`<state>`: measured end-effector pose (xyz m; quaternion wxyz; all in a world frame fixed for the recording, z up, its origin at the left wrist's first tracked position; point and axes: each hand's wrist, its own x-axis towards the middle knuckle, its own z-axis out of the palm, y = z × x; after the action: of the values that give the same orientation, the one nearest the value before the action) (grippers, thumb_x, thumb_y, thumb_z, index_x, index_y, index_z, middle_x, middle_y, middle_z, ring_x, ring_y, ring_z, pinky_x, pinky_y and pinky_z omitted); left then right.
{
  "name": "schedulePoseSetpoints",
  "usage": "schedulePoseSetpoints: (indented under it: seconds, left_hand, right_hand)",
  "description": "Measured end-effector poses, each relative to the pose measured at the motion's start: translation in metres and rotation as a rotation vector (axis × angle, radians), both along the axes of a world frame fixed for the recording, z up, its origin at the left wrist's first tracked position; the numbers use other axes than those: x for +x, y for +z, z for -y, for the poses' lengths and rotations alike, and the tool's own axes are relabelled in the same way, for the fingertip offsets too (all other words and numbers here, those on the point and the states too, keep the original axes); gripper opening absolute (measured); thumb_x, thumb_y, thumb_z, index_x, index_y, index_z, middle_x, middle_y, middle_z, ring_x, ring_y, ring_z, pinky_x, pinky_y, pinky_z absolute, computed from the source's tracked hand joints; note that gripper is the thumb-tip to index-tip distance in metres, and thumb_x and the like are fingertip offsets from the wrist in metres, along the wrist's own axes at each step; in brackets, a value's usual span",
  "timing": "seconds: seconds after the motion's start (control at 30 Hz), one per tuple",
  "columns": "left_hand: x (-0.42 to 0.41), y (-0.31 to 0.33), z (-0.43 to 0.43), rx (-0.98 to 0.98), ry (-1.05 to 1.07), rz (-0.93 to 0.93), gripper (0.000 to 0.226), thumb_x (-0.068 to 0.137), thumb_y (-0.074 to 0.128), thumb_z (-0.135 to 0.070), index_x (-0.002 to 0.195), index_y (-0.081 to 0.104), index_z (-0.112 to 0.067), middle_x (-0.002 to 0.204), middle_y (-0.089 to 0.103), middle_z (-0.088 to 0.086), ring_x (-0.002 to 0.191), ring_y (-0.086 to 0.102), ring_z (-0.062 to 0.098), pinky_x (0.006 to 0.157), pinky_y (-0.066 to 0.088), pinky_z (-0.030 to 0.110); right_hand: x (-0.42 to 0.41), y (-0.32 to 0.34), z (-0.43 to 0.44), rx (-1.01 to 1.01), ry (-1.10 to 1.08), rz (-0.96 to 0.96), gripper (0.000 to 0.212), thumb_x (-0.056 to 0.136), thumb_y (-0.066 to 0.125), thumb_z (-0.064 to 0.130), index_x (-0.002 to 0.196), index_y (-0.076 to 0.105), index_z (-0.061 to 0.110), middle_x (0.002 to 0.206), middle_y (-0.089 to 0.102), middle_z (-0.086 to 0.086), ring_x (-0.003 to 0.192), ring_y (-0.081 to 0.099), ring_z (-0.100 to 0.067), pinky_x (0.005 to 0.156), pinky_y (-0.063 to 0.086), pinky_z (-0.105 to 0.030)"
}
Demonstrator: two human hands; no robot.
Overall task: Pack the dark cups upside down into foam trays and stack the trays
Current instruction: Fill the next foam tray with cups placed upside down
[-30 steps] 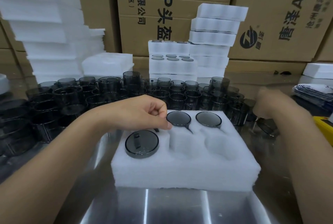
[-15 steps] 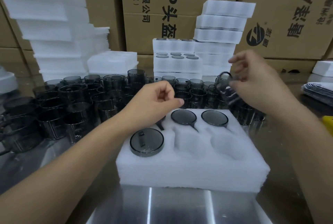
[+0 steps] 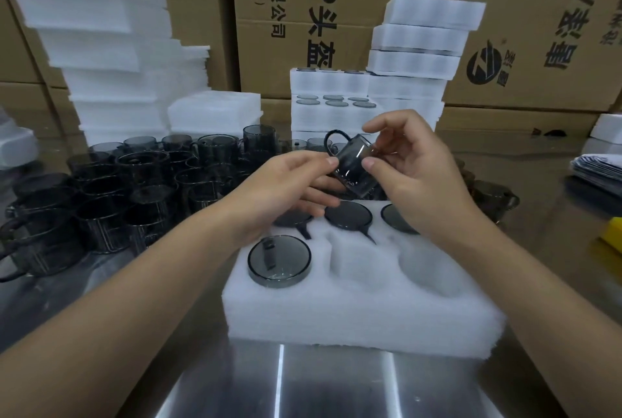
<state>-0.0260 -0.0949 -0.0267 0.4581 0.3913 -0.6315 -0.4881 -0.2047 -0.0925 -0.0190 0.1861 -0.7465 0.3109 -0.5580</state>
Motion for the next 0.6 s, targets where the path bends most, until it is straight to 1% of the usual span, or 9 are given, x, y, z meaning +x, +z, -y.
schedulePoseSetpoints:
  seconds: [0.07, 0.13, 0.2, 0.27, 0.33, 0.43, 0.53, 0.6]
  left_hand:
    - [0.0011, -0.0012, 0.0001, -0.013, -0.006, 0.004, 0.015, 0.092, 0.06, -0.033, 0.105, 0.061, -0.028, 0.093, 0.075, 0.0, 0.084, 0.073, 0.019, 0.059, 0.053, 0.02]
    - [0.0013, -0.0012, 0.0001, -0.017, -0.013, 0.011, 0.016, 0.09, 0.064, -0.032, 0.105, 0.059, -0.031, 0.092, 0.075, -0.004, 0.086, 0.073, 0.017, 0.059, 0.052, 0.018]
    - [0.0005, -0.0008, 0.0, -0.021, -0.023, 0.021, 0.025, 0.087, 0.067, -0.032, 0.111, 0.059, -0.028, 0.095, 0.075, -0.007, 0.087, 0.073, 0.016, 0.06, 0.052, 0.017]
    - [0.0, -0.0005, -0.0004, -0.022, -0.023, 0.031, 0.035, 0.084, 0.069, -0.032, 0.117, 0.058, -0.024, 0.097, 0.074, -0.009, 0.087, 0.072, 0.015, 0.06, 0.051, 0.016]
    - [0.0004, -0.0006, -0.0001, -0.023, -0.018, 0.053, 0.034, 0.084, 0.069, -0.032, 0.115, 0.059, -0.024, 0.094, 0.075, -0.01, 0.087, 0.072, 0.012, 0.06, 0.051, 0.015]
    - [0.0013, -0.0009, 0.0011, -0.015, -0.015, 0.083, 0.033, 0.082, 0.071, -0.033, 0.11, 0.058, -0.022, 0.091, 0.075, -0.008, 0.085, 0.072, 0.009, 0.06, 0.05, 0.014]
    - [0.0028, -0.002, 0.0013, -0.019, -0.013, 0.074, 0.046, 0.073, 0.078, -0.036, 0.109, 0.055, -0.021, 0.09, 0.075, -0.005, 0.084, 0.072, 0.009, 0.06, 0.05, 0.014]
    - [0.0042, -0.0033, 0.0021, -0.033, -0.017, 0.072, 0.049, 0.069, 0.083, -0.033, 0.107, 0.053, -0.024, 0.091, 0.075, -0.004, 0.082, 0.071, 0.009, 0.062, 0.051, 0.016]
  right_hand:
    - [0.0004, -0.0004, 0.0001, 0.016, 0.027, 0.04, 0.039, 0.08, 0.059, 0.002, 0.095, 0.055, 0.038, 0.091, 0.047, 0.0, 0.087, 0.052, -0.015, 0.082, 0.046, -0.029]
    - [0.0011, 0.0001, -0.0006, 0.024, 0.062, 0.076, 0.041, 0.082, 0.059, -0.006, 0.095, 0.055, 0.033, 0.09, 0.047, -0.001, 0.086, 0.051, -0.015, 0.081, 0.045, -0.026]
    - [0.0019, 0.0006, -0.0017, 0.025, 0.091, 0.093, 0.043, 0.083, 0.058, -0.013, 0.094, 0.055, 0.028, 0.09, 0.047, 0.0, 0.085, 0.05, -0.014, 0.079, 0.044, -0.022]
    - [0.0028, 0.001, -0.0032, 0.029, 0.112, 0.104, 0.043, 0.084, 0.057, -0.016, 0.094, 0.055, 0.025, 0.089, 0.047, 0.001, 0.084, 0.049, -0.012, 0.079, 0.044, -0.021]
    - [0.0032, 0.0011, -0.0041, 0.033, 0.124, 0.11, 0.043, 0.084, 0.056, -0.017, 0.094, 0.055, 0.025, 0.087, 0.047, 0.002, 0.083, 0.05, -0.009, 0.079, 0.044, -0.02]
    - [0.0027, 0.0013, -0.0048, 0.029, 0.126, 0.096, 0.042, 0.084, 0.057, -0.016, 0.095, 0.055, 0.025, 0.086, 0.047, 0.005, 0.081, 0.05, -0.006, 0.081, 0.045, -0.02]
    - [0.0026, 0.0014, -0.0066, 0.024, 0.106, 0.062, 0.035, 0.08, 0.059, -0.003, 0.097, 0.055, 0.028, 0.087, 0.048, 0.005, 0.086, 0.053, -0.01, 0.082, 0.046, -0.023]
    - [0.0026, 0.0016, -0.008, 0.021, 0.077, 0.028, 0.035, 0.078, 0.059, 0.002, 0.099, 0.054, 0.031, 0.093, 0.05, 0.002, 0.092, 0.055, -0.012, 0.085, 0.046, -0.024]
